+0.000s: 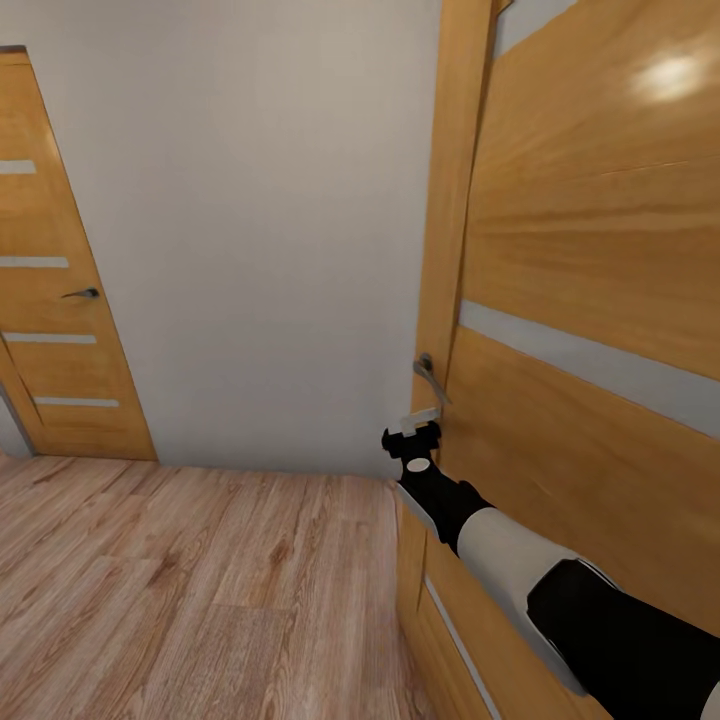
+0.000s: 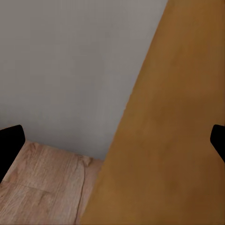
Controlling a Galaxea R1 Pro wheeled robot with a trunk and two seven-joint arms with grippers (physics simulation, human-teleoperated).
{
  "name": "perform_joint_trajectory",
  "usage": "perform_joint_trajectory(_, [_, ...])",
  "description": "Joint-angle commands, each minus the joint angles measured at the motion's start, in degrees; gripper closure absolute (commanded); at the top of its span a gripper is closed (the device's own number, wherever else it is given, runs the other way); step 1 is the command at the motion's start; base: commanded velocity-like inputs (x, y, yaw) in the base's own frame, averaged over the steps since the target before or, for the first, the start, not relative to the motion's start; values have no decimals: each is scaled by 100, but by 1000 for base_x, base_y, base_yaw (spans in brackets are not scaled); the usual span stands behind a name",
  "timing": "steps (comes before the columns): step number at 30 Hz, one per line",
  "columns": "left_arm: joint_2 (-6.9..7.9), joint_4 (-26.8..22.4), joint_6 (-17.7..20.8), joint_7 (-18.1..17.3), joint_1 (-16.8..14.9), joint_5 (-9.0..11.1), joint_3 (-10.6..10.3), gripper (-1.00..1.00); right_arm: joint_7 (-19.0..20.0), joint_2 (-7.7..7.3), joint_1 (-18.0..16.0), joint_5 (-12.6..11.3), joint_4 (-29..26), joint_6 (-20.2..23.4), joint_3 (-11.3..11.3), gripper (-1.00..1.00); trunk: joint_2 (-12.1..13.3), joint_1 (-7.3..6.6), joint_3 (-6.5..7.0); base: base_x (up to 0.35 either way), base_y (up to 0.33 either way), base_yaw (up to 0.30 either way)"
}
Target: Move the two storage containers from the living room to the garage. In the garage, place one container on the floor and stack the other container on top of it (either order is fine).
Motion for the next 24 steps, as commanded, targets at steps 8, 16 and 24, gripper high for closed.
perform_joint_trajectory(8, [-1,0,-14,-3,-1,50,11,-100,-67,-153,-8,-71,-10,-12,-10,-100,-3,0,-6,0,0,0])
perform_joint_trajectory(16, [-1,0,-14,-3,-1,48,10,-100,-275,-391,-8,-71,-15,-19,-9,-100,-3,0,-6,0,0,0])
perform_joint_trajectory(24, [-1,0,-14,-3,-1,50,11,-100,-334,-648,-7,-71,-60,-22,-13,-100,-3,0,-6,0,0,0])
